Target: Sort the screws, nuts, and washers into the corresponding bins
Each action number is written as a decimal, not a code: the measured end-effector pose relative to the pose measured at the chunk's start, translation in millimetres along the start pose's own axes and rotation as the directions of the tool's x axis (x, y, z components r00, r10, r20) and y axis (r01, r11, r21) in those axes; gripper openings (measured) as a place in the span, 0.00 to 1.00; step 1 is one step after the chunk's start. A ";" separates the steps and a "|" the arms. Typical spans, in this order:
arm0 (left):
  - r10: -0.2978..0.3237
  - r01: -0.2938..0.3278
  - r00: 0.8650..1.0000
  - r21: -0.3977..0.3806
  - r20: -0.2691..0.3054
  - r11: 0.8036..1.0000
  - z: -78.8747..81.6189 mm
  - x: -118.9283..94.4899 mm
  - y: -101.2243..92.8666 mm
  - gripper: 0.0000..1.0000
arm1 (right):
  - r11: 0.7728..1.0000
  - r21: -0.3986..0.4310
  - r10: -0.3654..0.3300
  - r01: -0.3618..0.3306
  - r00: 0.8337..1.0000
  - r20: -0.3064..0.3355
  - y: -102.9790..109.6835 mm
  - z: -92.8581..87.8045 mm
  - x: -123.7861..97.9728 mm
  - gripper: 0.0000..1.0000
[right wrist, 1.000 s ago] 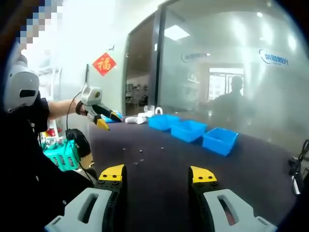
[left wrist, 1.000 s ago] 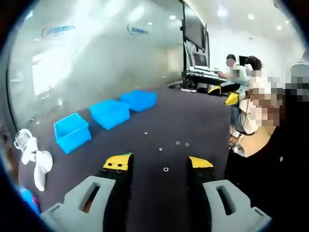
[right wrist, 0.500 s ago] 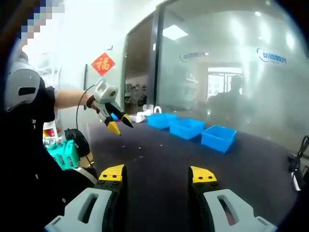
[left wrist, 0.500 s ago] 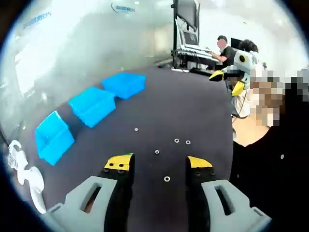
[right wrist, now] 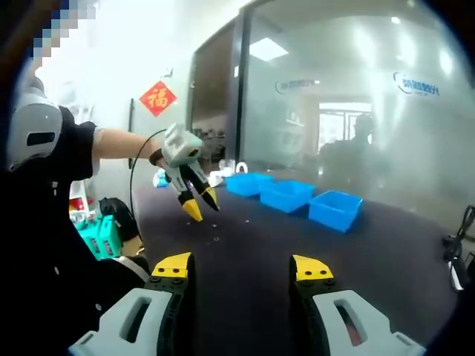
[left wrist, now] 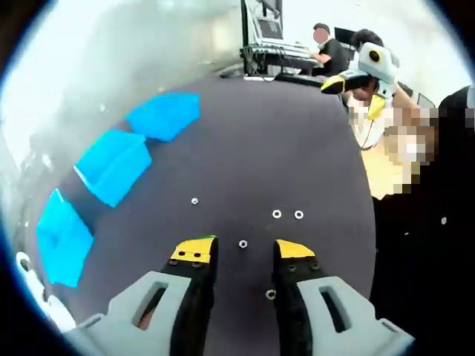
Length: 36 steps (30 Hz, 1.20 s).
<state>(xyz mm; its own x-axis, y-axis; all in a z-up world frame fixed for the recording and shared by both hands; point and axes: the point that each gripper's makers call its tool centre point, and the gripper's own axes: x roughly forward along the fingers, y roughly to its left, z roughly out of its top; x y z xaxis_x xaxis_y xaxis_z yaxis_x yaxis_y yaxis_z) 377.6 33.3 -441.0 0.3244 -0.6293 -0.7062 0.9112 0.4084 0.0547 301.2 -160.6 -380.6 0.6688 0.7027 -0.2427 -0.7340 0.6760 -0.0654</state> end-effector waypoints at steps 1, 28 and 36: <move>0.000 0.000 1.000 -0.010 -0.003 1.000 -0.3 2.2 2.3 0.22 | 1.000 0.002 -0.001 0.001 1.000 -0.001 -0.1 -0.5 -0.1 0.47; -0.037 0.037 0.999 -0.066 -0.004 0.997 -17.2 18.2 -0.7 0.02 | 1.000 0.004 0.010 -0.010 1.000 -0.010 5.6 -4.2 4.5 0.47; 0.016 -0.006 0.995 -0.098 0.098 0.995 -14.3 13.8 0.1 0.02 | 1.000 0.002 0.011 -0.011 1.000 -0.004 8.5 -1.4 3.7 0.47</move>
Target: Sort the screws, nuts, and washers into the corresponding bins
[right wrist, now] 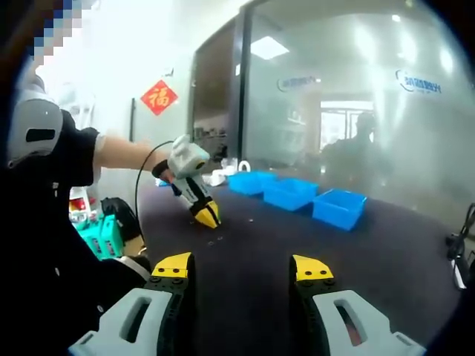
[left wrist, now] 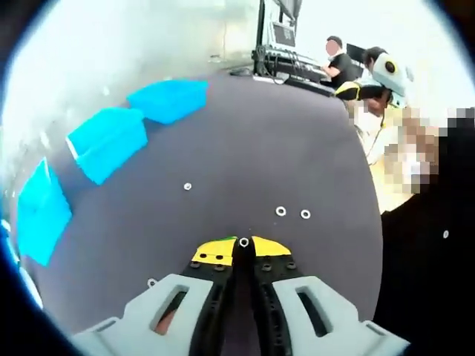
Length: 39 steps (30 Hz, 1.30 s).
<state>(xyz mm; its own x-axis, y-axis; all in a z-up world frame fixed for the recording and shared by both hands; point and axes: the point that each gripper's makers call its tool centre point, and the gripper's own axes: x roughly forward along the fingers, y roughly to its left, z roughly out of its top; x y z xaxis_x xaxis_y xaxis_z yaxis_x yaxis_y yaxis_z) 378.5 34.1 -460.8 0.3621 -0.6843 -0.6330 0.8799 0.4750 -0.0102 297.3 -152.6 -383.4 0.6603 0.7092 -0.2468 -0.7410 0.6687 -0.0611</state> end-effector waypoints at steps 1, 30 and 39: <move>0.018 -0.018 0.999 -0.001 0.038 1.000 4.5 -1.3 0.7 0.02 | 1.000 0.000 -0.001 0.001 1.000 0.000 -0.1 0.2 0.0 0.47; 0.556 -0.445 0.655 -0.334 0.511 0.831 58.8 -118.7 42.9 0.02 | 0.988 0.057 -0.153 0.147 0.980 0.128 -12.6 26.5 2.0 0.47; 0.632 -0.503 0.619 -0.382 0.466 0.775 53.9 -135.3 102.3 0.02 | 0.989 0.054 -0.145 0.139 0.981 0.126 -7.2 26.9 3.3 0.47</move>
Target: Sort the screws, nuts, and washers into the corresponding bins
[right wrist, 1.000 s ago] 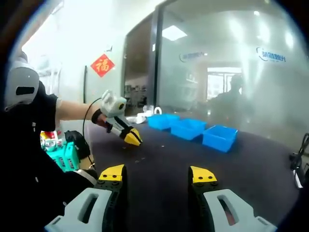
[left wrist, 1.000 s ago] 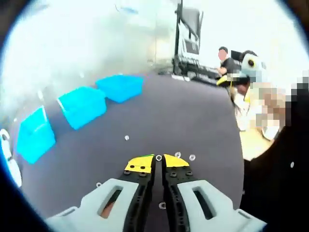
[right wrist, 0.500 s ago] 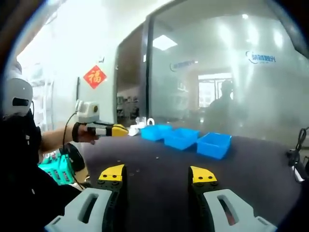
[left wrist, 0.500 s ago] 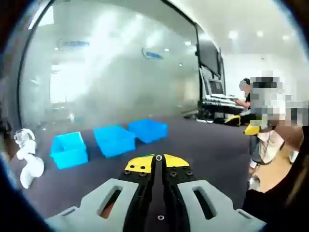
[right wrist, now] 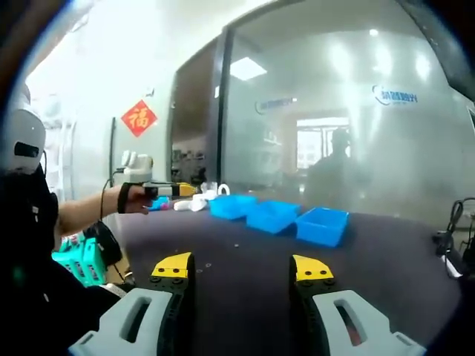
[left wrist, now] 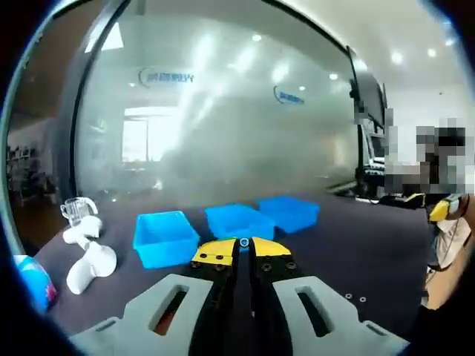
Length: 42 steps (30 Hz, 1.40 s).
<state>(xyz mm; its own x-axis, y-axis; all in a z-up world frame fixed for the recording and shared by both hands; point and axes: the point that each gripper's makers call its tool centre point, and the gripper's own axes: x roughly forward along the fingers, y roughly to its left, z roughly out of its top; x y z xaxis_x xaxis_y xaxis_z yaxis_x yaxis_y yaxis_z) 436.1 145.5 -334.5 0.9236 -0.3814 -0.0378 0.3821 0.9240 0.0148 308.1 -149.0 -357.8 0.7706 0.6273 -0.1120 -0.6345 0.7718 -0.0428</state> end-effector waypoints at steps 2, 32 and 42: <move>0.025 -0.025 1.000 0.002 0.008 1.000 3.4 9.5 17.8 0.02 | 1.000 -0.005 -0.010 0.010 1.000 -0.002 -1.7 -0.3 -0.4 0.46; 0.216 -0.216 0.974 0.008 -0.065 0.976 12.3 122.0 125.9 0.02 | 0.998 0.023 -0.065 0.065 0.998 -0.018 -15.2 -11.3 -4.5 0.46; 0.207 -0.204 0.973 0.044 -0.100 0.978 -0.9 132.3 123.4 0.05 | 0.998 0.037 -0.056 0.057 0.998 -0.015 -10.6 -11.2 -4.1 0.46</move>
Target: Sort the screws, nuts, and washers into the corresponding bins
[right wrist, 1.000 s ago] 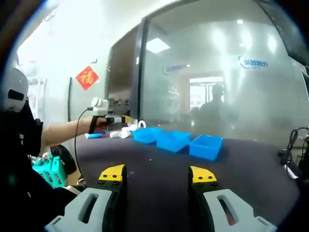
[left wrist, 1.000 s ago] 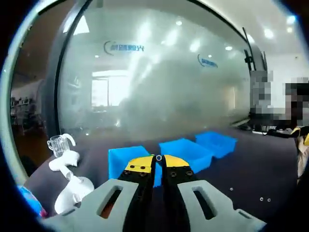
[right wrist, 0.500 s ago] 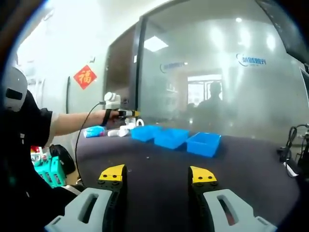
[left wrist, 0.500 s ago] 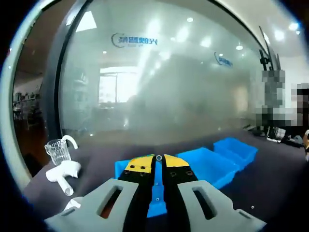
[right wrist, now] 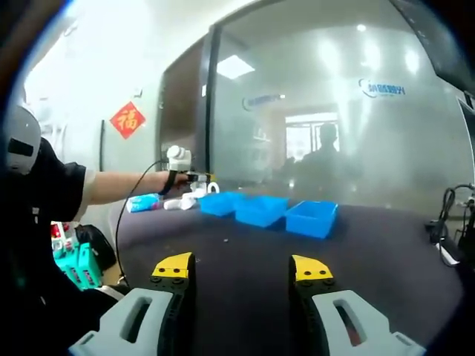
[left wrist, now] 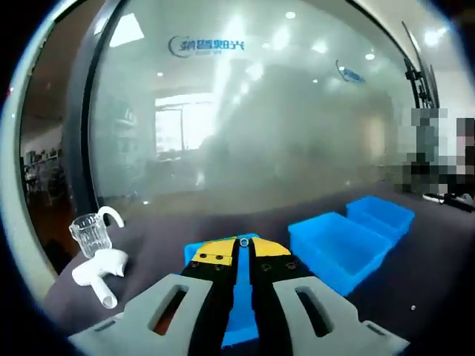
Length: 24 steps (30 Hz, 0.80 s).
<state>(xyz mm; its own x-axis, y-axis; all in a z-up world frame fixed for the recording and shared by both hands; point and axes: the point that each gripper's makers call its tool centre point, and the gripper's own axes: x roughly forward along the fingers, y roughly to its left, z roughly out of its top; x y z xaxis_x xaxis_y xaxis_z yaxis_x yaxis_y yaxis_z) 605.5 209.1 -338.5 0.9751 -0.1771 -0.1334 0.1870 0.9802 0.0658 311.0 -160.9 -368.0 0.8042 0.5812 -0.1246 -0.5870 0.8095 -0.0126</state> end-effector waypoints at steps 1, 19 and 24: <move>0.004 -0.004 1.000 0.004 -0.006 1.000 -1.9 0.0 -0.5 0.08 | 1.000 -0.004 0.000 0.000 1.000 -0.001 0.3 0.0 0.0 0.46; -0.197 0.200 0.978 -0.052 0.063 0.978 -15.7 -71.7 -51.5 0.36 | 1.000 -0.002 0.016 -0.016 1.000 0.010 4.0 2.1 2.5 0.46; -0.259 0.261 0.963 -0.015 0.067 0.965 -23.8 -110.6 -78.5 0.38 | 1.000 -0.005 0.017 -0.017 1.000 0.020 4.2 4.4 3.8 0.46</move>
<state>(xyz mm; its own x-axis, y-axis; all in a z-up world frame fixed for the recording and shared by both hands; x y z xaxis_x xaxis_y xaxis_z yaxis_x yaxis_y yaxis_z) 480.1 153.8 -352.5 0.8990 -0.4308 -0.0795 0.4331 0.9012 0.0142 311.9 -154.9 -364.2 0.7960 0.5962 -0.1045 -0.6007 0.7993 -0.0151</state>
